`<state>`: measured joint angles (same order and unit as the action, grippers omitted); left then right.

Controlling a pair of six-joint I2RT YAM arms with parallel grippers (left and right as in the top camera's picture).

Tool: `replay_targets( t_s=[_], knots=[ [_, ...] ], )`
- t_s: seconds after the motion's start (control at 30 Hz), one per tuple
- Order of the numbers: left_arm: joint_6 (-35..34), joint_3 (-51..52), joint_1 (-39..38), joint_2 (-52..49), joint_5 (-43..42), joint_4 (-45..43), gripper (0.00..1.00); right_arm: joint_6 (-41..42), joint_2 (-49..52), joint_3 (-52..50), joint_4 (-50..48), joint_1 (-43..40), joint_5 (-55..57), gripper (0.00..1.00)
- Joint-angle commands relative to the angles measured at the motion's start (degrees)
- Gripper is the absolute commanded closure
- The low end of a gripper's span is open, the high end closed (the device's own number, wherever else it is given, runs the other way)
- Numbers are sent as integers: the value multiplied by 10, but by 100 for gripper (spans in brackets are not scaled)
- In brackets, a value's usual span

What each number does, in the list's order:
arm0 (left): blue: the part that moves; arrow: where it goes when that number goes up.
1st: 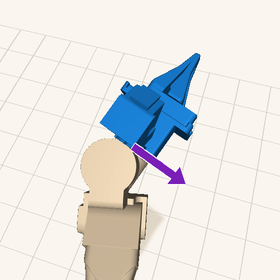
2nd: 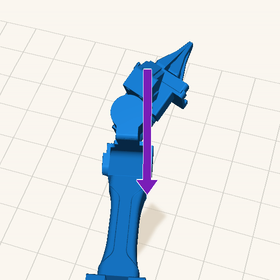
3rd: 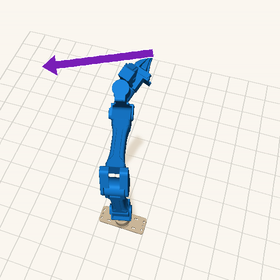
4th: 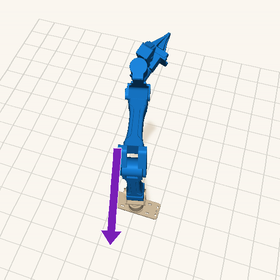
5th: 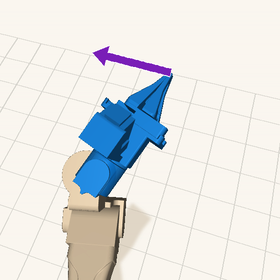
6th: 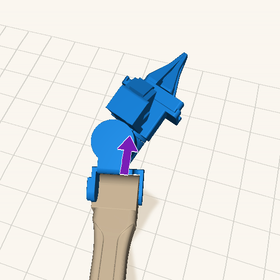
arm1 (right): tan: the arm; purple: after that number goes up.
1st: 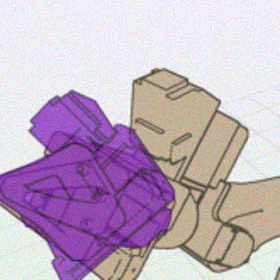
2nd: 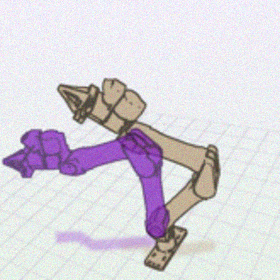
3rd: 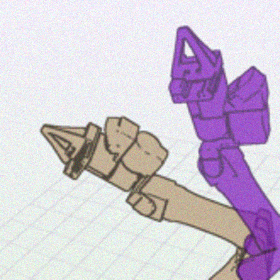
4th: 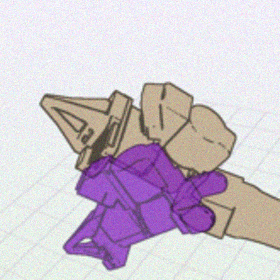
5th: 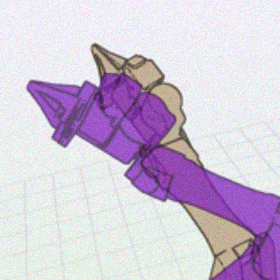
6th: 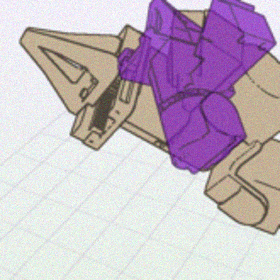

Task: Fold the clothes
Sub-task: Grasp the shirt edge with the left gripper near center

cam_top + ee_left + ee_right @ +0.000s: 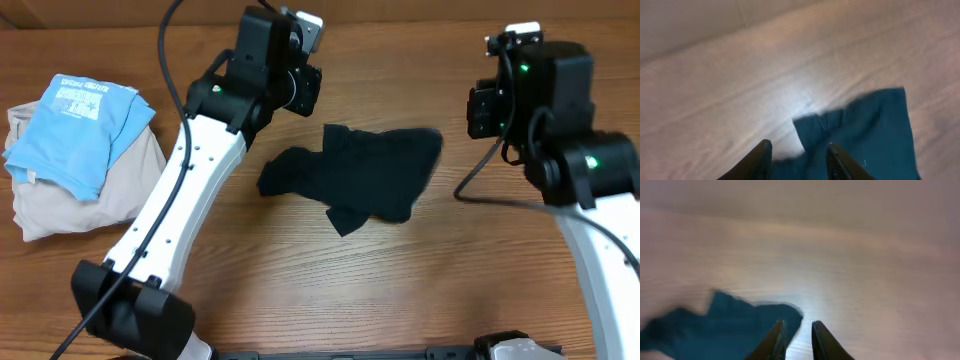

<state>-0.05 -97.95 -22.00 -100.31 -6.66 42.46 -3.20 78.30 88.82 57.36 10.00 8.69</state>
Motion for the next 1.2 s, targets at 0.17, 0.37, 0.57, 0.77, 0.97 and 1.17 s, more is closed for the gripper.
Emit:
replay_targets(
  t_s=[0.17,0.37,0.57,0.77,0.97,1.17],
  knots=[
    [-8,-13,2,-60,5,66,60,48,120,0,38,-5,54,82],
    [-31,-13,3,-109,59,158,61,54,137,0,43,-6,54,73],
    [-194,-12,16,-158,134,288,61,54,137,0,45,-15,54,71],
    [-245,14,45,-178,99,293,67,54,137,-1,49,-26,52,70],
    [-236,72,60,-178,56,241,66,54,137,0,46,-27,41,70],
    [-227,143,59,-178,36,167,62,54,137,-1,45,-27,35,71]
  ],
)
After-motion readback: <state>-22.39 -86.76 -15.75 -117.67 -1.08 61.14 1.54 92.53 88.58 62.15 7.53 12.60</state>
